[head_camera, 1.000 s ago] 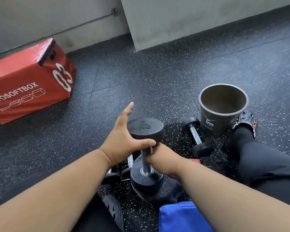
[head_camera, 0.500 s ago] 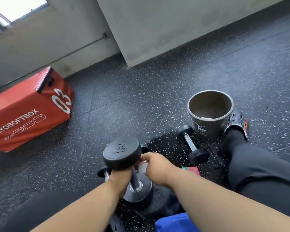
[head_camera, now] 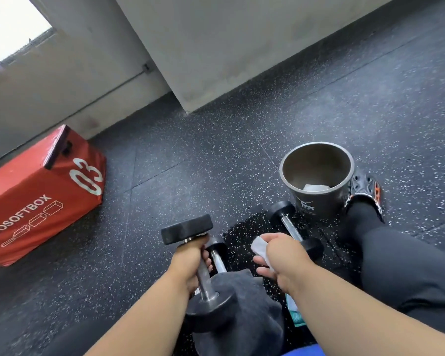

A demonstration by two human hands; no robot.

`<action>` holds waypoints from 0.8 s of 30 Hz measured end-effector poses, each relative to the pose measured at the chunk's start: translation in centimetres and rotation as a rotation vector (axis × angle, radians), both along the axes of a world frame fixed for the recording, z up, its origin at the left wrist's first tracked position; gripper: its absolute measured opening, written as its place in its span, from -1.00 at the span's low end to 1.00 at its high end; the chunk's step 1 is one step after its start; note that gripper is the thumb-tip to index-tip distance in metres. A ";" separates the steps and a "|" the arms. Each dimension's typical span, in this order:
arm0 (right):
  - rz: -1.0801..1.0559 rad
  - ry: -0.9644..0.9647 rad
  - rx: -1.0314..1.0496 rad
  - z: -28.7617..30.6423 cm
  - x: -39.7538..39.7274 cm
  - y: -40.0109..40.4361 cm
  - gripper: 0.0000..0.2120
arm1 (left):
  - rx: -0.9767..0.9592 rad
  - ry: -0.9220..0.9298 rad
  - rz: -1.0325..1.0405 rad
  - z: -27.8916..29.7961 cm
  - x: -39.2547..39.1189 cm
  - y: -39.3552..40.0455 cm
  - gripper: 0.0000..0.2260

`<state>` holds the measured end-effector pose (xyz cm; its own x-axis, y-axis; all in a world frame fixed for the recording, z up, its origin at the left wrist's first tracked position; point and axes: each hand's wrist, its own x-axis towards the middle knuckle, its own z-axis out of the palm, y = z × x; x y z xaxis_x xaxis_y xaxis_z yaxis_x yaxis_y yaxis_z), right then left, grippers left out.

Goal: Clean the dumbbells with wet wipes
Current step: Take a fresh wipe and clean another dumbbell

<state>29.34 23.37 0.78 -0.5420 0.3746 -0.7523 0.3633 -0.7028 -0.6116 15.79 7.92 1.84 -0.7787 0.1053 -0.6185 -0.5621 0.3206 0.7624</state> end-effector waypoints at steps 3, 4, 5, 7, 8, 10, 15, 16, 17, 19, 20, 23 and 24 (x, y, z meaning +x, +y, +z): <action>-0.160 0.023 -0.046 -0.3 -0.7 1.8 -0.71 | 0.035 -0.059 0.028 0.6 -1.9 1.4 -0.83; -0.208 0.026 -0.066 -0.3 -0.9 2.5 -0.67 | 0.056 -0.071 0.033 0.9 -2.8 2.1 -0.84; -0.245 0.029 -0.083 -0.3 -1.1 3.1 -0.61 | 0.070 -0.083 0.038 1.0 -3.8 2.9 -0.83; -0.289 0.008 -0.115 -1.3 -1.9 4.4 -0.51 | 0.085 -0.119 0.045 0.3 -6.3 4.7 -0.83; -0.291 0.003 -0.125 -1.4 -1.7 4.7 -0.48 | 0.096 -0.135 0.047 0.1 -6.9 5.4 -0.83; -0.278 -0.019 -0.124 -2.5 -2.0 5.0 -0.48 | 0.100 -0.172 0.054 -1.3 -8.5 7.0 -0.84; -0.249 -0.058 -0.109 -4.2 -2.4 5.4 -0.57 | 0.025 -0.282 0.074 -9.1 -11.9 10.5 -0.89; -0.240 -0.075 -0.102 -4.5 -2.3 5.7 -0.56 | 0.004 -0.312 0.070 -11.1 -12.2 11.1 -0.89; -0.239 -0.086 -0.095 -5.0 -2.4 6.1 -0.55 | -0.024 -0.338 0.066 -13.0 -12.5 11.5 -0.89; -0.237 -0.124 -0.076 -6.1 -2.5 6.6 -0.55 | -0.077 -0.389 0.048 -17.0 -13.0 12.0 -0.89; -0.219 -0.151 -0.064 -6.5 -2.5 6.9 -0.54 | -0.104 -0.418 0.034 -19.1 -13.1 12.3 -0.89; -0.159 -0.184 -0.025 -7.2 -2.8 7.2 -0.45 | -0.165 -0.456 0.027 -24.3 -13.3 12.5 -0.87; -0.149 -0.191 -0.017 -7.2 -2.9 7.2 -0.45 | -0.170 -0.464 0.039 -25.9 -13.4 12.6 -0.86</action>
<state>26.47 30.57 -6.44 -0.3292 0.4264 -0.8425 0.3627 -0.7667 -0.5298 2.34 20.49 -24.07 -0.4185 -0.0508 -0.9068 -0.8440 0.3906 0.3676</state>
